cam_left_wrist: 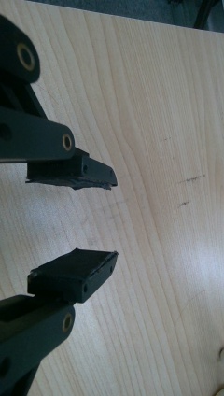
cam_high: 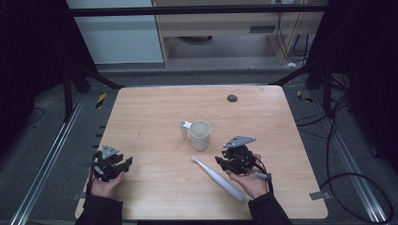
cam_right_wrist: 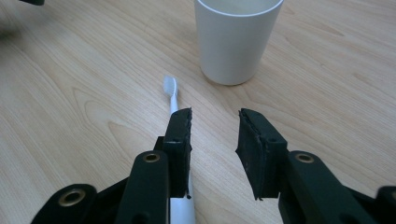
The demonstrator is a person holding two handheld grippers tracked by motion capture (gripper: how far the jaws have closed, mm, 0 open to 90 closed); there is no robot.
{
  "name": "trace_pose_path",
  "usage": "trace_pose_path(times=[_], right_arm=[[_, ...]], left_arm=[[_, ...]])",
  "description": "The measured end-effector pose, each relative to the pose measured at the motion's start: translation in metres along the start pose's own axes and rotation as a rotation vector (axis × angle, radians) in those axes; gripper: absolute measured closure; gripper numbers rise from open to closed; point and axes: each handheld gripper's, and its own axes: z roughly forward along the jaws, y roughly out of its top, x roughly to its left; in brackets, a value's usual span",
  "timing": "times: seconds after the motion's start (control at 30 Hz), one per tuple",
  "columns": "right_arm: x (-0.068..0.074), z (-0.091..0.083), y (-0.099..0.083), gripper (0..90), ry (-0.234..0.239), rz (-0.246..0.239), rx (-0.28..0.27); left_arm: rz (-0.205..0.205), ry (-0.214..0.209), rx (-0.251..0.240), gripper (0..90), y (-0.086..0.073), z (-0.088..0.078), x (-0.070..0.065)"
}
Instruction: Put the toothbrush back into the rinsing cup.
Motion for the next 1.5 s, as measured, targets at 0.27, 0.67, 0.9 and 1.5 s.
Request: trace_pose_path(times=[0.27,0.67,0.9,1.5], right_arm=[[0.002,0.015,0.001,59.5,0.009,-0.005,0.080],[0.007,0.023,-0.005,58.4,0.036,-0.013,0.169],[0.011,0.033,-0.008,57.1,0.051,-0.024,0.237],[0.017,0.051,-0.012,58.2,0.054,-0.055,0.335]], left_arm=[[0.006,0.004,0.002,53.8,0.000,0.000,0.000],[0.013,0.006,0.011,53.1,-0.001,0.002,0.000],[0.013,0.006,0.013,53.1,-0.001,0.003,0.001],[0.022,0.004,0.020,53.0,-0.001,0.003,0.001]])
